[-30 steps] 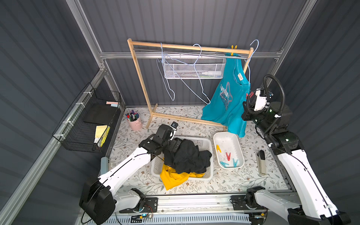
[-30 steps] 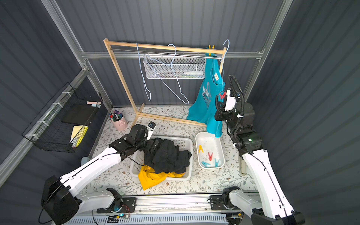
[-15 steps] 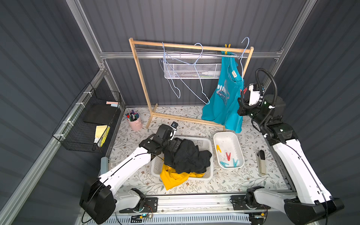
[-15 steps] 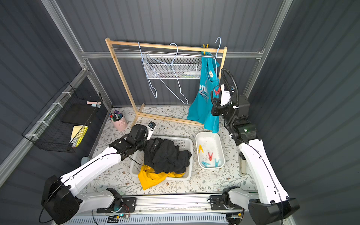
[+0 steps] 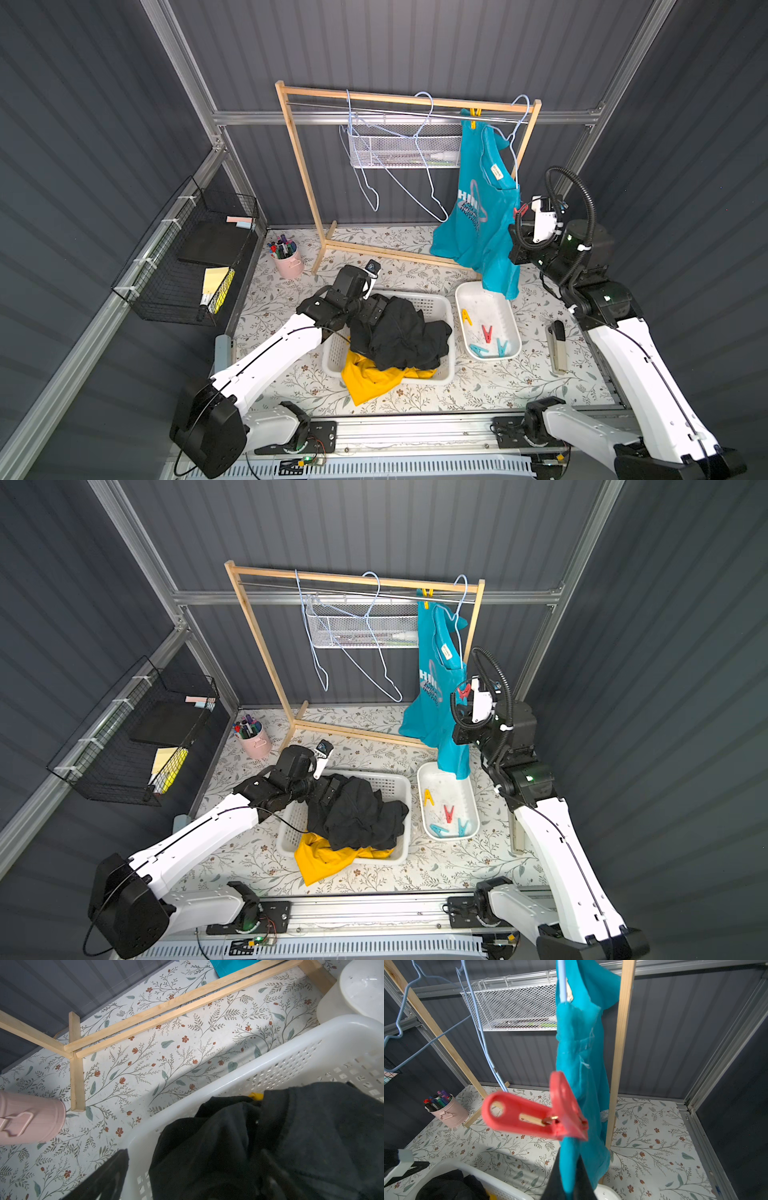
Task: Remove the clothespins securing t-shirts to the hanger
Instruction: Pick up the hanger from the clothes rail.
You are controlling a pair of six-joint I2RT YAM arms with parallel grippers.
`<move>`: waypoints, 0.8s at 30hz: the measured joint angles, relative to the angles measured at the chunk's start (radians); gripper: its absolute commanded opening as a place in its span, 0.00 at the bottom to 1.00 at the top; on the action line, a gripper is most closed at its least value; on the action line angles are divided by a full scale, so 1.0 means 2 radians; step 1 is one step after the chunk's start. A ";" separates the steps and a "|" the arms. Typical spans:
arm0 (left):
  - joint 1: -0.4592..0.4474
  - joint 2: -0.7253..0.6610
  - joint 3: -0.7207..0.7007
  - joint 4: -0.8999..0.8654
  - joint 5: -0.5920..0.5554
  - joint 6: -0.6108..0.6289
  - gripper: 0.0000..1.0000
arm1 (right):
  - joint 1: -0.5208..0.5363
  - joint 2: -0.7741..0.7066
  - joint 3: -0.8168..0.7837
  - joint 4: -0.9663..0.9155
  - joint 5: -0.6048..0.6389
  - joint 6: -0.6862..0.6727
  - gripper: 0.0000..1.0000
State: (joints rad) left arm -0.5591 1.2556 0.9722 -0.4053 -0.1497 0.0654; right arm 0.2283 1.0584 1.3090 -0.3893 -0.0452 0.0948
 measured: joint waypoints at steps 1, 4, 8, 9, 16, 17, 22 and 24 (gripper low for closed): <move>0.000 0.000 0.000 0.000 0.000 0.000 1.00 | 0.000 -0.001 0.000 -0.003 0.000 -0.002 0.00; 0.000 0.000 0.000 0.000 0.000 0.000 1.00 | 0.000 0.001 0.005 -0.027 -0.001 -0.013 0.00; 0.000 0.000 0.000 0.000 0.000 0.000 1.00 | 0.000 -0.006 0.003 -0.046 -0.014 -0.026 0.00; 0.000 0.000 0.000 0.000 0.000 0.000 1.00 | 0.000 -0.011 -0.002 -0.047 -0.016 -0.028 0.00; 0.000 0.006 0.000 0.000 0.000 0.000 1.00 | 0.001 -0.057 -0.020 -0.054 -0.023 -0.052 0.00; 0.000 0.008 0.000 0.000 0.000 0.000 1.00 | 0.001 -0.063 -0.022 -0.054 -0.025 -0.055 0.00; 0.000 0.011 0.000 0.000 0.000 0.000 1.00 | 0.001 -0.092 -0.029 -0.056 -0.030 -0.074 0.00; 0.000 0.015 0.000 0.000 0.000 0.000 1.00 | 0.001 -0.105 -0.033 -0.056 -0.030 -0.076 0.00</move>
State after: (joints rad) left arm -0.5591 1.2858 0.9722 -0.4053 -0.1497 0.0650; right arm 0.2298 0.8490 1.2427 -0.5007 -0.1059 -0.0578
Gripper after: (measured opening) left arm 0.996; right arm 0.065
